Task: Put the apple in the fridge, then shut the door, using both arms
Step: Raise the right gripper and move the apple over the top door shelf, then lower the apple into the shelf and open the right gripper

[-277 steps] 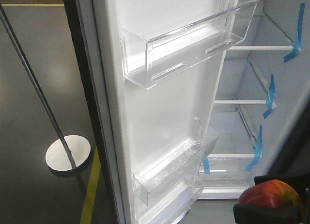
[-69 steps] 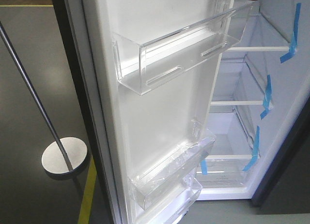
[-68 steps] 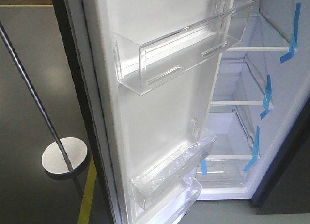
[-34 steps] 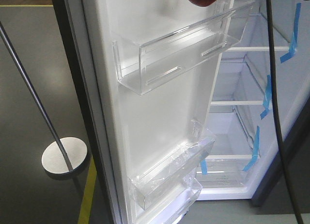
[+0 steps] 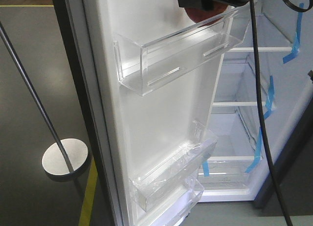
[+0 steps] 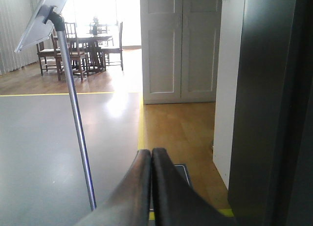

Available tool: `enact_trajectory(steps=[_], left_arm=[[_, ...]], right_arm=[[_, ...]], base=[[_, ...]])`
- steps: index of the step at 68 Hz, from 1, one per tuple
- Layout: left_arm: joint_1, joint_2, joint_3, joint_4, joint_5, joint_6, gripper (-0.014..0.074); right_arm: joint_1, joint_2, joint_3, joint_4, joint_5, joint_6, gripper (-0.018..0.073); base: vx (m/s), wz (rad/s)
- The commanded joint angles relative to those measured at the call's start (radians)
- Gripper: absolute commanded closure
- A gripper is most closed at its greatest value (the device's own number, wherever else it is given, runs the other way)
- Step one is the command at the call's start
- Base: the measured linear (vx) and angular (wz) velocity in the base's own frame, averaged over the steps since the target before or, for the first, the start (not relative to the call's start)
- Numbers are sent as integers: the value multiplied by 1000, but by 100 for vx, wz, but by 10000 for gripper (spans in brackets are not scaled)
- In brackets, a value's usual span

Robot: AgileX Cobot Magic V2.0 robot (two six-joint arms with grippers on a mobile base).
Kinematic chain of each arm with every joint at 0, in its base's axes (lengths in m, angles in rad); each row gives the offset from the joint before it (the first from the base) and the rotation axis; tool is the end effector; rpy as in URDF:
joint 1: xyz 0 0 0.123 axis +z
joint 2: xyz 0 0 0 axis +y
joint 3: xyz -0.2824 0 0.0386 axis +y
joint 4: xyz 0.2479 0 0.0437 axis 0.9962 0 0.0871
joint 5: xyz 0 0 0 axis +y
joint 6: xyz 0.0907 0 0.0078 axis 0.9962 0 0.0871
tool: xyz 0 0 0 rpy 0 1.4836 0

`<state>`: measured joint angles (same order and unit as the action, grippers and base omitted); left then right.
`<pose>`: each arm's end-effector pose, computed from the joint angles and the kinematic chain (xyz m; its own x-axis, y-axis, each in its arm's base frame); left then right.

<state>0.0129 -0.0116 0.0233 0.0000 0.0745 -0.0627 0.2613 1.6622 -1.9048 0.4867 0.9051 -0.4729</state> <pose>0.0566 0.0007 0.1991 0.0018 -0.0626 -0.9980 -0.0128 0.9980 -0.0627 0.3468 0.1274 0.4609 -0.3837 -0.2531 -0.8881 -0.6172 0.7857 0.0427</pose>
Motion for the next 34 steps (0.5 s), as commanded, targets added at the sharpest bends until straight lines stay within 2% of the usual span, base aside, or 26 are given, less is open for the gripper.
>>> enact_trajectory(steps=[1,9,17,23,34], left_arm=[[-4,-15,13,0,-68,-1,603],[-4,-15,13,0,-68,-1,603],[-4,-15,13,0,-68,-1,603],[-4,-15,13,0,-68,-1,603],[-4,-15,13,0,-68,-1,603]], right_arm=[[-2,-40,-35,13,-51,9,144],[-2,-43,-35,13,-50,20,14],[-2,-53,-35,-10,-50,38,-75],[-2,-72,-35,-28,-50,45,-92],[-2,-142,-35,-85,-24,106,-70]], base=[[0,0],[0,0],[0,0],[0,0],[0,0]])
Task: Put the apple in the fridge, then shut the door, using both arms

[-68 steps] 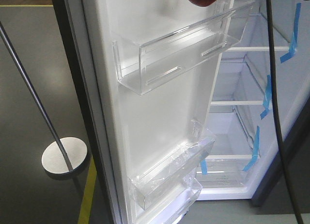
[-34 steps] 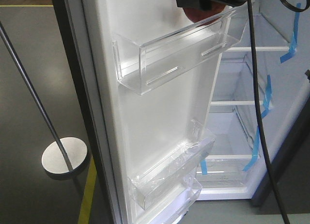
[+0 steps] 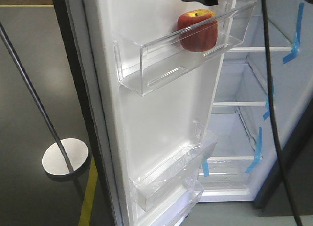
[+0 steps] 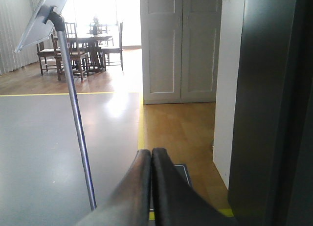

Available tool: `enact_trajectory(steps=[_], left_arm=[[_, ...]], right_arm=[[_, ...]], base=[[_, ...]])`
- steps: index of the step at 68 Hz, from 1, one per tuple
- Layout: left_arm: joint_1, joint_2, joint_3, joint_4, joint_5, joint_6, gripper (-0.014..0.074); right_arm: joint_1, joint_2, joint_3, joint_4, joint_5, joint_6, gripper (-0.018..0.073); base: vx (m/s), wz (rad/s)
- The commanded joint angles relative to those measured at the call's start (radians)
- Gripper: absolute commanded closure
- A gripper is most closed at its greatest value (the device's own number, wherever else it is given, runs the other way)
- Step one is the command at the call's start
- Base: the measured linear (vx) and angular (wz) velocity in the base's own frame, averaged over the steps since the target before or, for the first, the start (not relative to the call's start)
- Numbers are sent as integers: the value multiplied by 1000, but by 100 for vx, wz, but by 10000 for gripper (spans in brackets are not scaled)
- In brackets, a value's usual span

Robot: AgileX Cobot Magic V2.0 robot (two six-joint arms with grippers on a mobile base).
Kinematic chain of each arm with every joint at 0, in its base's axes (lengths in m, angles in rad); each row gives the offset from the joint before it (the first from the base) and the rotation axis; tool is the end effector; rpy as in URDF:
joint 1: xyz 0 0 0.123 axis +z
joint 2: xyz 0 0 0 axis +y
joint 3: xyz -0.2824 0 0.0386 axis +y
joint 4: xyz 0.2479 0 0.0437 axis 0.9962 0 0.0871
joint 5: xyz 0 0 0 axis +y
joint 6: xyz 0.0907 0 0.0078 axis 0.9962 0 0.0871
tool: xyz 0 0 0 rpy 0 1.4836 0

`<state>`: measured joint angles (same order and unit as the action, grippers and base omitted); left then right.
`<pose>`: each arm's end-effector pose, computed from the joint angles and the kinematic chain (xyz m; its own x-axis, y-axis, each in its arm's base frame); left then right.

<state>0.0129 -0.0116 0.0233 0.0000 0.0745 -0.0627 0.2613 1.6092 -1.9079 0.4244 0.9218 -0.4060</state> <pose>0.0566 0.0007 0.1991 0.0018 -0.0626 -0.9980 -0.0128 0.9980 -0.0627 0.3297 0.1191 0.4778 -0.3781 -0.2370 -0.8949 -0.5817 0.8128 0.0305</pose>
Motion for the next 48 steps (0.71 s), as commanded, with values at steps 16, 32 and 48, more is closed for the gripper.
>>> enact_trajectory(steps=[16,32,48], left_arm=[[-4,-15,13,0,-68,-1,603],[-4,-15,13,0,-68,-1,603],[-4,-15,13,0,-68,-1,603]], right_arm=[[-1,-231,116,-43,-3,99,1],[-1,-479,439,-31,-87,93,8],[-1,-725,777,14,-105,92,8]], base=[[0,0],[0,0],[0,0]])
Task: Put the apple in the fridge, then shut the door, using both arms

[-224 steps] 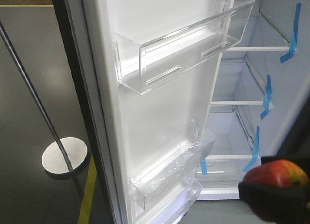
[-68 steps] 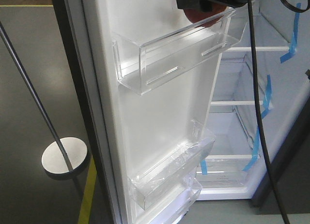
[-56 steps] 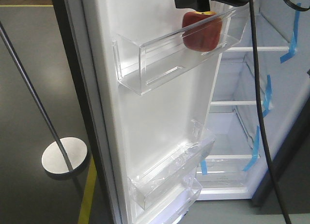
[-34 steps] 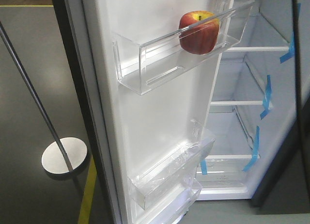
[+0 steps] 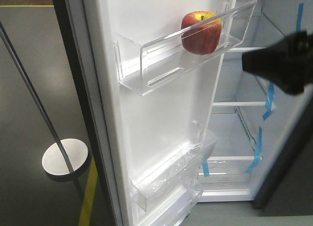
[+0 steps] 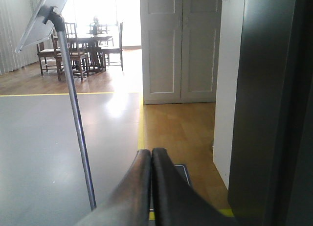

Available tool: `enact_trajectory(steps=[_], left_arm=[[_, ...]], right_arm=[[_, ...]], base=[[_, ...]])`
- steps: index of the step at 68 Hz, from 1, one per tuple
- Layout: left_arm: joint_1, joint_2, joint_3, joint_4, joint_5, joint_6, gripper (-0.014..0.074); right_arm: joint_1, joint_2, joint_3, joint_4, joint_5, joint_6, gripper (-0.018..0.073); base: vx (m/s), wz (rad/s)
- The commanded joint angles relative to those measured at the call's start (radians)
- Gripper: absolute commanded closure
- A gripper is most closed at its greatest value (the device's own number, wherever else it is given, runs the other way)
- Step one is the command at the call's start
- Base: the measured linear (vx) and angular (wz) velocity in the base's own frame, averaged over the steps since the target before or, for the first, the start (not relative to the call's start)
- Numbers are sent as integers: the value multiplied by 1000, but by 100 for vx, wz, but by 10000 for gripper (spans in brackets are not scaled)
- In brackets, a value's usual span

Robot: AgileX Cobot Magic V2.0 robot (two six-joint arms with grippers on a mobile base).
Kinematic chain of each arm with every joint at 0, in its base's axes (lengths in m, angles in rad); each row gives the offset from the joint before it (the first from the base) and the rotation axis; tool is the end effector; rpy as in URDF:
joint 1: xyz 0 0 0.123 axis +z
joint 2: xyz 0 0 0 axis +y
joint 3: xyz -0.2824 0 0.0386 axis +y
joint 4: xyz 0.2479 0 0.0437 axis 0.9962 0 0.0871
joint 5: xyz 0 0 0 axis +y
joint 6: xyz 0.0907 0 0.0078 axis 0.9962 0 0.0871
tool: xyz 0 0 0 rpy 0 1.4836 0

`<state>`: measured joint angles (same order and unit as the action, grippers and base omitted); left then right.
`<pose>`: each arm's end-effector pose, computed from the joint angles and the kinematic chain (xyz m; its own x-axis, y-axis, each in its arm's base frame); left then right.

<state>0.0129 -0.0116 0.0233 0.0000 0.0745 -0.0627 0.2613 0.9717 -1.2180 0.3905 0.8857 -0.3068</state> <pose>0.0566 0.0007 0.1991 0.0018 -0.0626 -0.9980 -0.0128 0.9980 -0.0627 0.1651 0.0720 0.4380 -0.4483 -0.1713 -0.8773 -0.5189 0.8491 0.0994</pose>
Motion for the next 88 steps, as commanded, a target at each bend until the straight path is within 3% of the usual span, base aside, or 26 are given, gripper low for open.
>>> enact_trajectory(steps=[1,24,43,76,88], left_arm=[[-4,-15,13,0,-68,-1,603],[-4,-15,13,0,-68,-1,603],[-5,-15,13,0,-68,1,603],[-5,-15,13,0,-87,-1,603],[-5,-15,13,-30,-130,-44,603]], right_arm=[[-1,-95,97,54,-69,-11,8],[-1,-409,480,209,29,-52,8],[-2,-605,661,315,134,-52,8],[-2,-719,724,336,209,-51,8],[-2,-719,724,336,209,-51,8]], base=[[0,0],[0,0],[0,0],[0,0],[0,0]])
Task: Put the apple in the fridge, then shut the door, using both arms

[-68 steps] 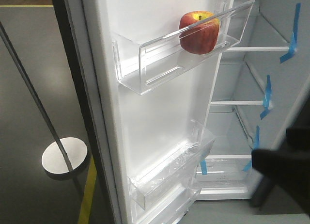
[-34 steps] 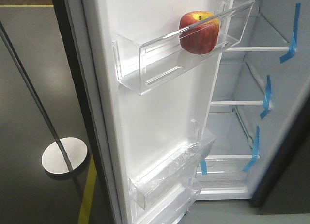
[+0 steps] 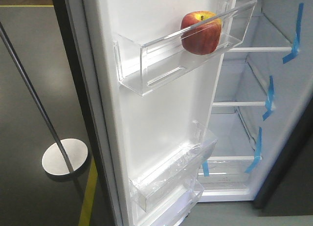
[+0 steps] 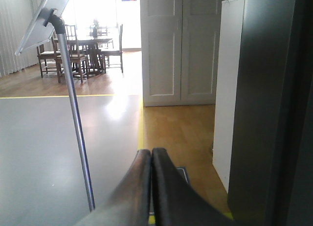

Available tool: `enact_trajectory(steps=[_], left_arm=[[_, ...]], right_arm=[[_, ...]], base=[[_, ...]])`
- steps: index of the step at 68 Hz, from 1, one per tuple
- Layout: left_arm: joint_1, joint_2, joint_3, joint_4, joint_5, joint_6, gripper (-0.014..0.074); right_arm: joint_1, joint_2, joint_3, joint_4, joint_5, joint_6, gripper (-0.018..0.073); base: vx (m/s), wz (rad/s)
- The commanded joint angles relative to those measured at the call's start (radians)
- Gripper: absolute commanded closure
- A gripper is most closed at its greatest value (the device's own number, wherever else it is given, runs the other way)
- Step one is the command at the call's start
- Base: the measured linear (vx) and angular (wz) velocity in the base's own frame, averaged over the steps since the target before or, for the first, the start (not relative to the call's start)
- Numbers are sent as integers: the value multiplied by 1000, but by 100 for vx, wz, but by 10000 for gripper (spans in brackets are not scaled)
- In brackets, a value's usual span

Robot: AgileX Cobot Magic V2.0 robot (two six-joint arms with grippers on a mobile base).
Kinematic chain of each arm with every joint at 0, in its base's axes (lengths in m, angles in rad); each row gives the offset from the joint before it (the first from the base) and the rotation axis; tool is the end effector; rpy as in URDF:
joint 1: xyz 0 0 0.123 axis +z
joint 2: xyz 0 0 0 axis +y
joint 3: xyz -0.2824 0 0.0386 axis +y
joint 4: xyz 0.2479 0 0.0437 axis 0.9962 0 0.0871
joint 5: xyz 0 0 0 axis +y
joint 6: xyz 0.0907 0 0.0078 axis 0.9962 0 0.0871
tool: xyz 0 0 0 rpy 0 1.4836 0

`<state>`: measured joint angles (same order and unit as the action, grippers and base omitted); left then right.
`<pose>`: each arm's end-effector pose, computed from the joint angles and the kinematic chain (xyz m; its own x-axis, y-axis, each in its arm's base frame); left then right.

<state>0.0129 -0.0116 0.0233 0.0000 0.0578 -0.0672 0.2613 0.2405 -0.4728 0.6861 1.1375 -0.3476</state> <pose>0.0566 0.0007 0.2006 0.0185 -0.0669 -0.9976 -0.0117 0.9977 -0.0671 0.0081 0.0564 0.2786 -0.6210 -0.1800 -0.7629 -0.6420 0.6751 0.3633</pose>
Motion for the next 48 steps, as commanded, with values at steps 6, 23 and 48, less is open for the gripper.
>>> enact_trajectory(steps=[6,23,48], left_arm=[[-3,-13,9,-58,-204,-82,603],[-3,125,-199,-73,-159,-81,603],[-3,659,-596,-73,198,29,603]], right_arm=[[-2,12,-21,41,-43,-10,8],[-2,12,-21,41,-43,-10,8],[-2,12,-21,41,-43,-10,8]], base=[[0,0],[0,0],[0,0]])
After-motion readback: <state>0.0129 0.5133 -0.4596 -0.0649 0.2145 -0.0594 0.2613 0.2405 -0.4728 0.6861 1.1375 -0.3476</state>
